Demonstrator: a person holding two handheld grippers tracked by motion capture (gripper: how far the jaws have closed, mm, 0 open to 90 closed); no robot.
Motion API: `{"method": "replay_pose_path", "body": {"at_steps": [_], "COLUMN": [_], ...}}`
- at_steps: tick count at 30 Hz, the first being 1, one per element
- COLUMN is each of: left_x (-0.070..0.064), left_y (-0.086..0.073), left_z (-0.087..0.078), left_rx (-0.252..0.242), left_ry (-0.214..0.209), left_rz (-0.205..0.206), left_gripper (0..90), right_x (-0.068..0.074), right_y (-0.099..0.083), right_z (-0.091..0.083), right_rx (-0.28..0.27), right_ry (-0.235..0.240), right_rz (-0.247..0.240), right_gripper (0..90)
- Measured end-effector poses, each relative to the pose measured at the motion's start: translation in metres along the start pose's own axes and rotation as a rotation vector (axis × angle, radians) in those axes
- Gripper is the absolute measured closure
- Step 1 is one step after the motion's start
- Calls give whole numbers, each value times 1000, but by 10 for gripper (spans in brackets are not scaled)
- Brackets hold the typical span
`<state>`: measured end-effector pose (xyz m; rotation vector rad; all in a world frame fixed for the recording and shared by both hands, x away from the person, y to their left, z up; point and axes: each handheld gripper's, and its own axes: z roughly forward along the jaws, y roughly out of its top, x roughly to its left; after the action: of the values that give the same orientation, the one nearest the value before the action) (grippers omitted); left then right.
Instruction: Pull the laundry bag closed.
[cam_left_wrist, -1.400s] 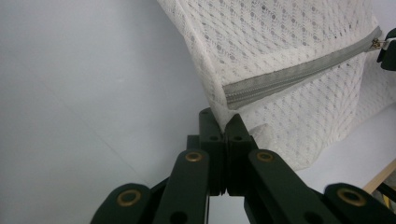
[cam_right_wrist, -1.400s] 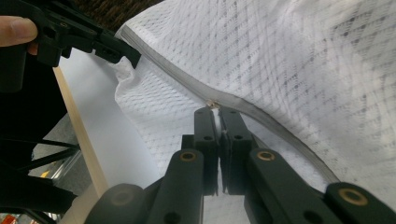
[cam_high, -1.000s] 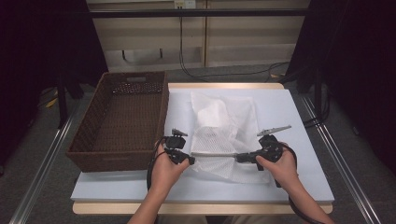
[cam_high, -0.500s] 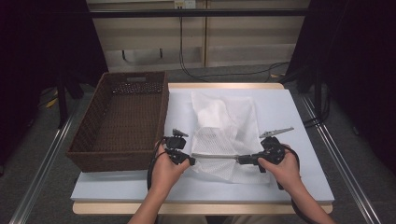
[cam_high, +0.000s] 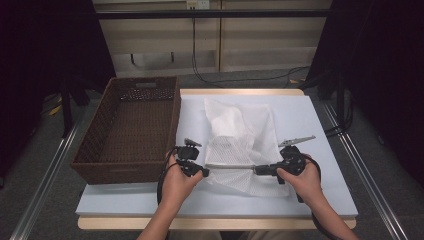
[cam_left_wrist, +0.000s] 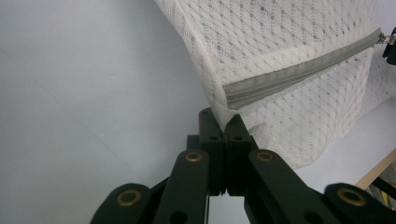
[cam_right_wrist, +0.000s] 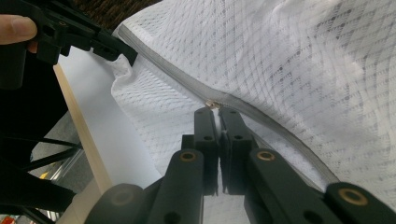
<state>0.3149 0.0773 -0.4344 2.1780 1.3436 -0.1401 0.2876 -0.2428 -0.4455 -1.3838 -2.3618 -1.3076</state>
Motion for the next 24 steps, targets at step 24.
{"method": "replay_pose_path", "body": {"at_steps": [24], "left_x": [1], "left_y": [-3], "left_z": [-3], "left_rx": [-14], "left_ry": [-44], "left_rz": [13], "left_gripper": [892], "right_x": [-3], "right_y": [0], "right_z": [-3], "right_rx": [-8], "right_ry": [2], "right_rz": [5], "right_gripper": [868]}}
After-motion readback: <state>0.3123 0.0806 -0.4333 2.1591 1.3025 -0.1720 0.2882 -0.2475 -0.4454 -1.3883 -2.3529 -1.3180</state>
